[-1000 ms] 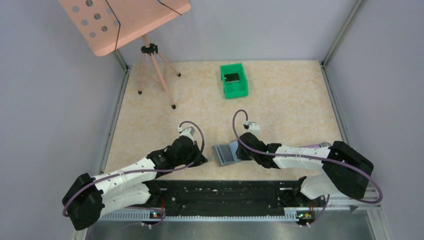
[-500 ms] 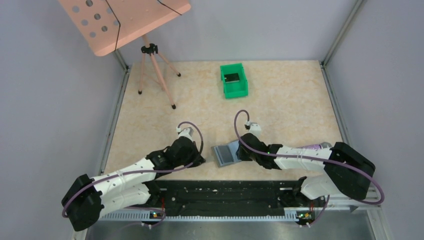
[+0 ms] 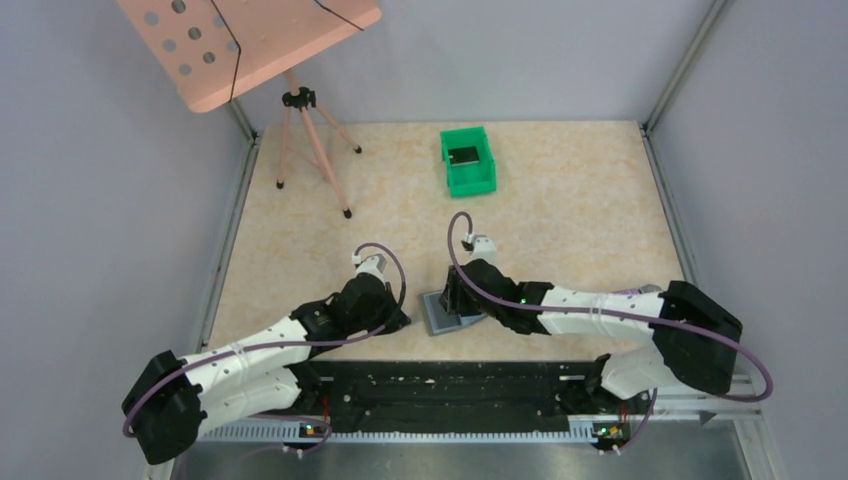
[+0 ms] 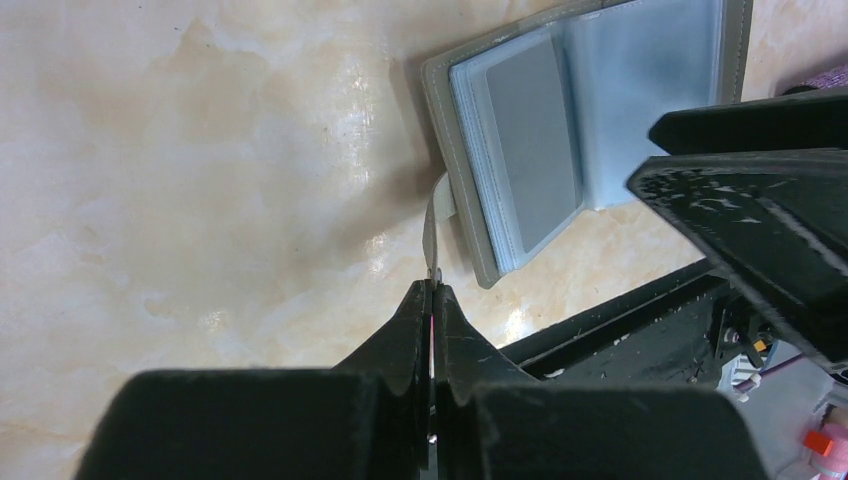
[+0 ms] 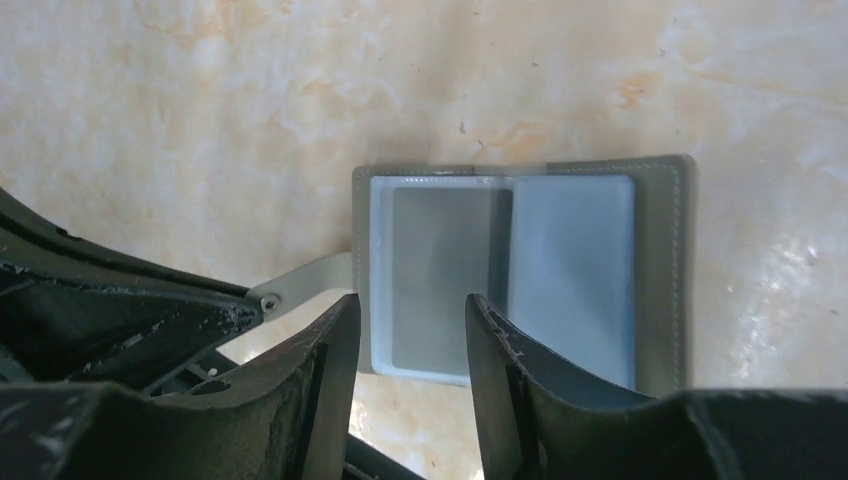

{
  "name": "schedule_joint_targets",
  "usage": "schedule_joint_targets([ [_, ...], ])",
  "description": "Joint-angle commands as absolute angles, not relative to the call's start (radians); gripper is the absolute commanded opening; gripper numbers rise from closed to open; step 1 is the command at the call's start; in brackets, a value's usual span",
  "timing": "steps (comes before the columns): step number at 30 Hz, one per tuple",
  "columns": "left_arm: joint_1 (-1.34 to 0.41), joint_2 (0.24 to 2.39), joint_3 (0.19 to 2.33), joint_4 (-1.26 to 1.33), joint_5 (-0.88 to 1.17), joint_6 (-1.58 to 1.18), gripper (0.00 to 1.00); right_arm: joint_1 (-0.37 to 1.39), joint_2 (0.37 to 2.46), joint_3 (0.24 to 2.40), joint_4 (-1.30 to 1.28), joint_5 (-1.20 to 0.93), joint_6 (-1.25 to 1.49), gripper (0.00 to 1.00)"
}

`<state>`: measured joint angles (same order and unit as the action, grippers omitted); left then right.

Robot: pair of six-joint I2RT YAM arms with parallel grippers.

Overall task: Take the credit cards out of the card holder
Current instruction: Open the card holder at the center of the board.

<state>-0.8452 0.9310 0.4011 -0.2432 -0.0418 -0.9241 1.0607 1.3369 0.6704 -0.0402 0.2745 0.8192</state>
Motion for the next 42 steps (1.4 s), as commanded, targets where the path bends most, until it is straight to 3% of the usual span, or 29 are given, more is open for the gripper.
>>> schedule_joint_targets([
  [1,-0.842,0.906,0.403,-0.218,-0.038,-0.924,0.00,1.095,1.434,0.752,-0.009,0.294,0.813,0.46],
  [10,-0.843,0.876,0.398,-0.232,-0.043,-0.927,0.00,1.127,1.549,0.790,-0.038,0.374,0.829,0.60],
  [22,-0.842,0.881,0.393,-0.241,-0.052,-0.920,0.00,1.126,1.527,0.703,-0.008,0.380,0.860,0.69],
  [42,-0.842,0.897,0.393,-0.234,-0.054,-0.917,0.00,1.126,1.452,0.663,-0.028,0.409,0.862,0.56],
])
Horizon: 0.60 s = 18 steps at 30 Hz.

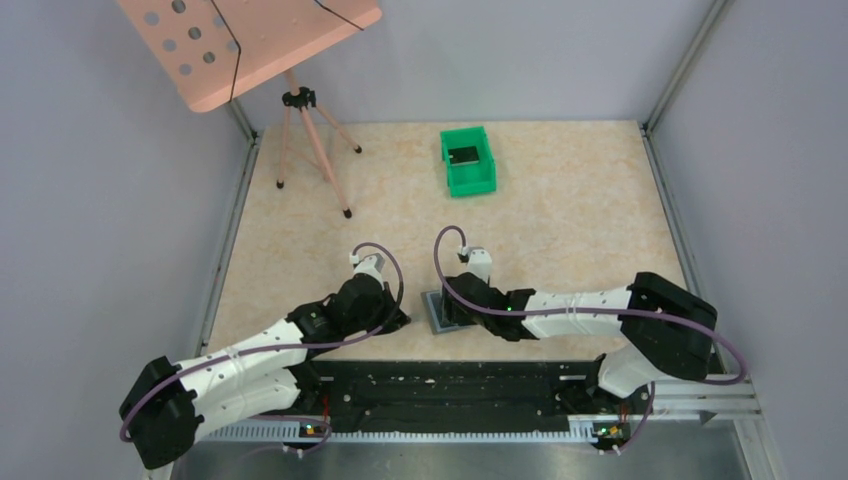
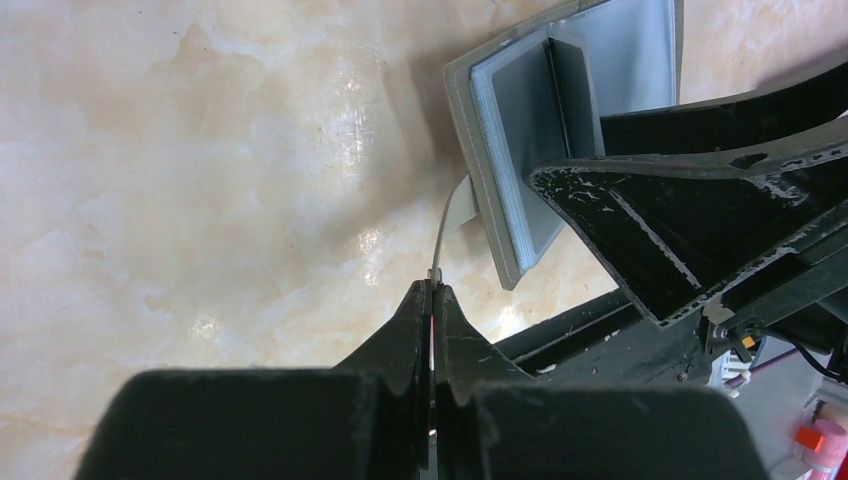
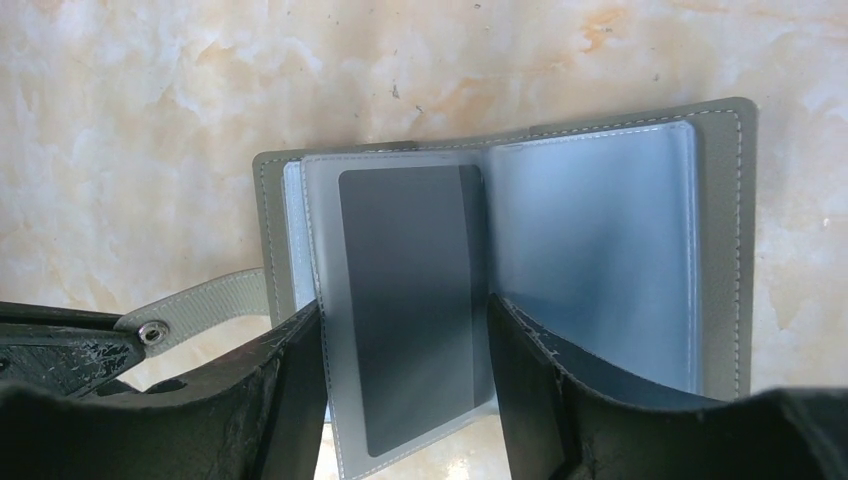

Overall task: Take the credit cards out of the card holder
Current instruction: Open the card holder at the center of the board.

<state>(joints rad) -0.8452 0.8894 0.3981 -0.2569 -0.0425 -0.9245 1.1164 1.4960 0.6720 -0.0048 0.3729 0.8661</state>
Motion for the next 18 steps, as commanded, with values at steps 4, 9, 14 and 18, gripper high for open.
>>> schedule_joint_targets([
  [4,-0.842,0.900,0.393,-0.233,-0.055,-0.917,0.00,1.126,1.440,0.668,-0.055,0.424,0.861,0.53],
  [9,-0.842,0.901,0.395,-0.235,-0.055,-0.914,0.00,1.126,1.412,0.673,-0.100,0.449,0.860,0.47],
  [14,-0.842,0.902,0.389,-0.237,-0.060,-0.914,0.00,1.125,1.380,0.664,-0.135,0.478,0.863,0.40],
  [18,-0.842,0.909,0.396,-0.246,-0.073,-0.913,0.00,1.120,1.364,0.646,-0.133,0.470,0.866,0.29],
])
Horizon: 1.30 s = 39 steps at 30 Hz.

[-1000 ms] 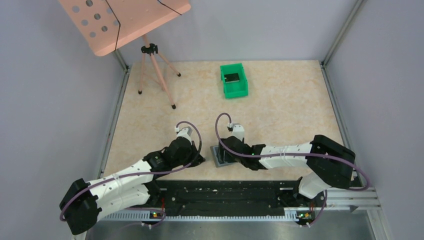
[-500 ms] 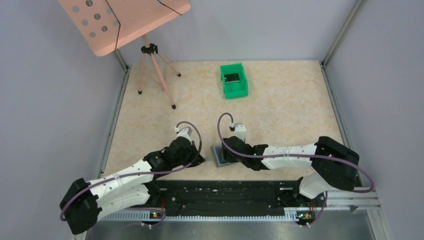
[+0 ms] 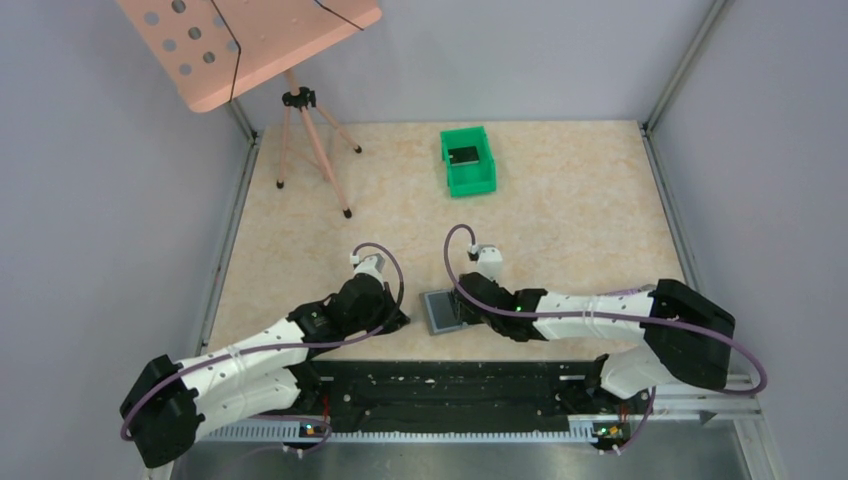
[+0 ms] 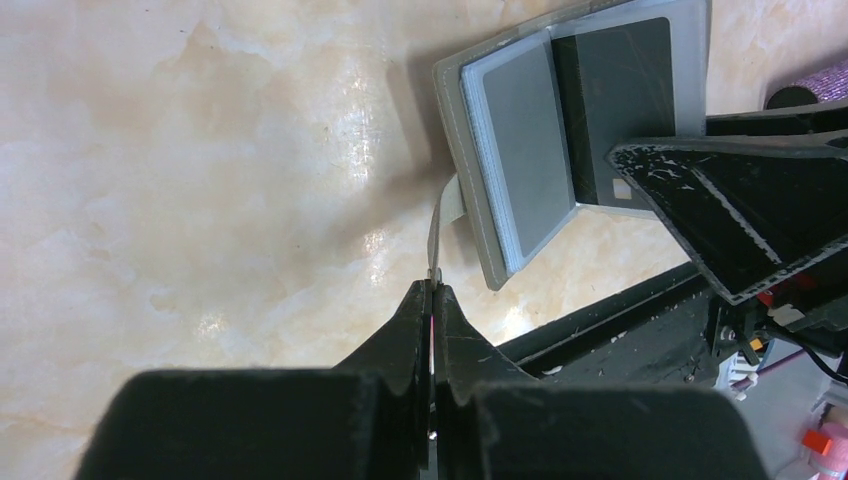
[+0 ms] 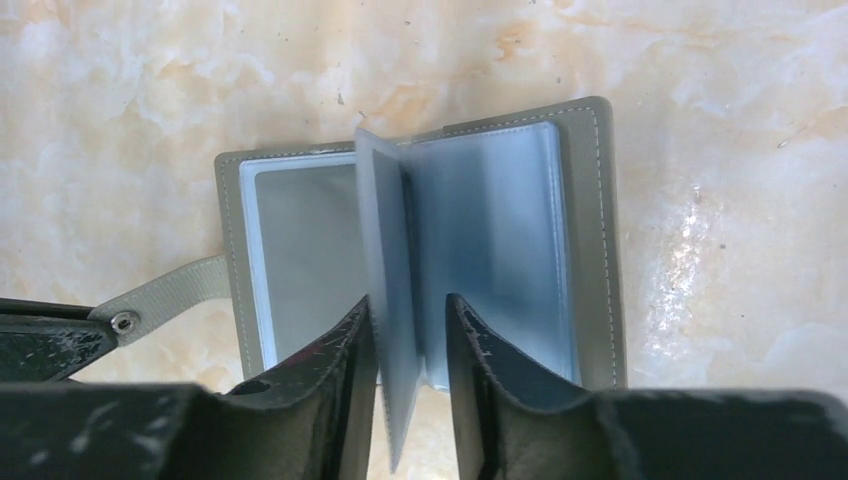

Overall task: Take the credit cards out of the card holder
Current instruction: Open the card holder at the center of the board.

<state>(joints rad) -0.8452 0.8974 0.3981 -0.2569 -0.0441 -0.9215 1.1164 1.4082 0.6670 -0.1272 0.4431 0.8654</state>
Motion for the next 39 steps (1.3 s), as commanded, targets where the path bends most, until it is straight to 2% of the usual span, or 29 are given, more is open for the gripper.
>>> schedule_joint_targets([
  [1,-0.842,0.910,0.400,-0.252,-0.082,-0.911,0.00,1.116,1.360,0.639,-0.127,0.465,0.866,0.28],
  [7,-0.842,0.916,0.436,-0.310,-0.123,-0.893,0.00,1.107,1.335,0.598,-0.123,0.463,0.878,0.21],
  [14,-0.843,0.926,0.476,-0.341,-0.143,-0.883,0.00,1.104,1.322,0.575,-0.122,0.466,0.887,0.19],
  [23,-0.843,0.939,0.617,-0.428,-0.138,-0.862,0.27,1.104,1.318,0.569,-0.109,0.457,0.896,0.19],
  [27,-0.842,0.951,0.667,-0.410,-0.098,-0.848,0.35,1.103,1.321,0.569,-0.096,0.447,0.896,0.19],
  [30,-0.842,0.983,0.660,-0.316,-0.028,-0.848,0.35,1.103,1.321,0.568,-0.092,0.444,0.900,0.19],
  [33,-0.843,1.034,0.652,-0.244,0.027,-0.869,0.30,1.104,1.315,0.568,-0.097,0.447,0.907,0.20],
  [39,-0.842,1.139,0.624,-0.106,0.101,-0.887,0.25,1.104,1.273,0.575,-0.145,0.454,0.919,0.25],
])
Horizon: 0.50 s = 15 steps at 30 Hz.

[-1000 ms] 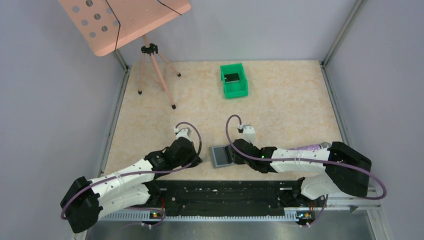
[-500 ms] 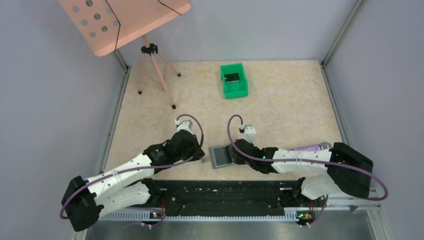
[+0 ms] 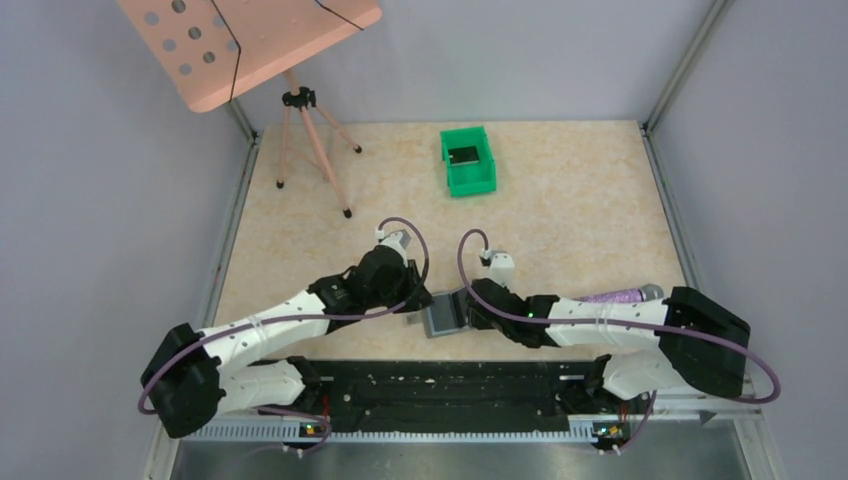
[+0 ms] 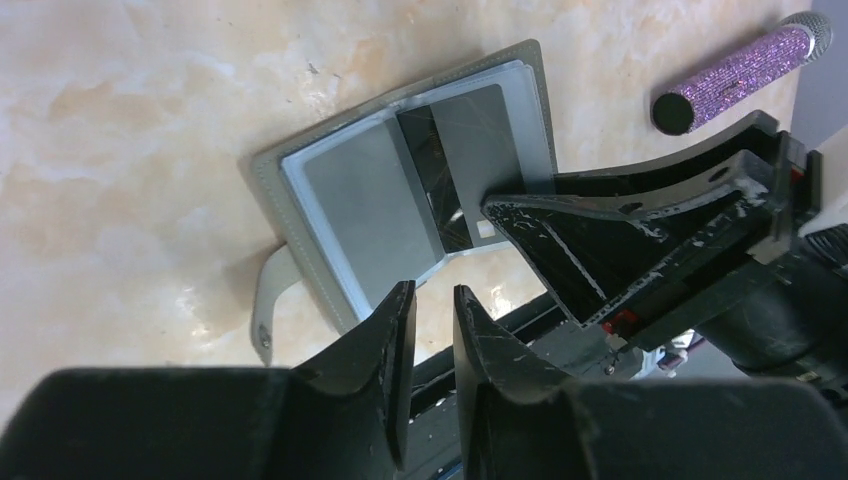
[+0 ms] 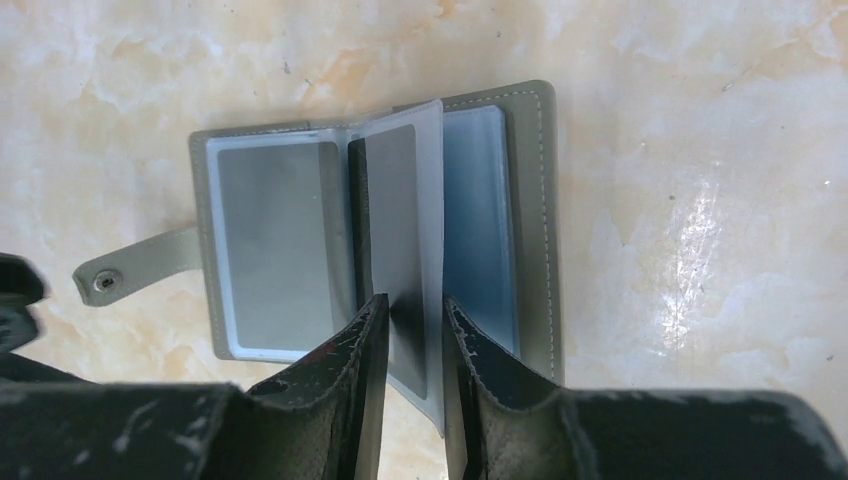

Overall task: Take the credit cards out of the card holder
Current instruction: Open the card holder at the center of the board.

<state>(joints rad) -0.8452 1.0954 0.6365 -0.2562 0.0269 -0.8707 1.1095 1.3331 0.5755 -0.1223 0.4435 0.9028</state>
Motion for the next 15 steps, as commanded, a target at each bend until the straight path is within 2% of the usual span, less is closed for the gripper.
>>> schedule_joint_targets([
  [1,-0.842,1.151,0.619,-0.087,0.109,-0.890,0.25,1.104,1.263,0.580,-0.159,0.454,0.921,0.25],
  [15,-0.842,1.294,0.588,0.032,0.132,-0.894,0.21,1.104,1.067,0.636,-0.279,0.429,0.930,0.25],
])
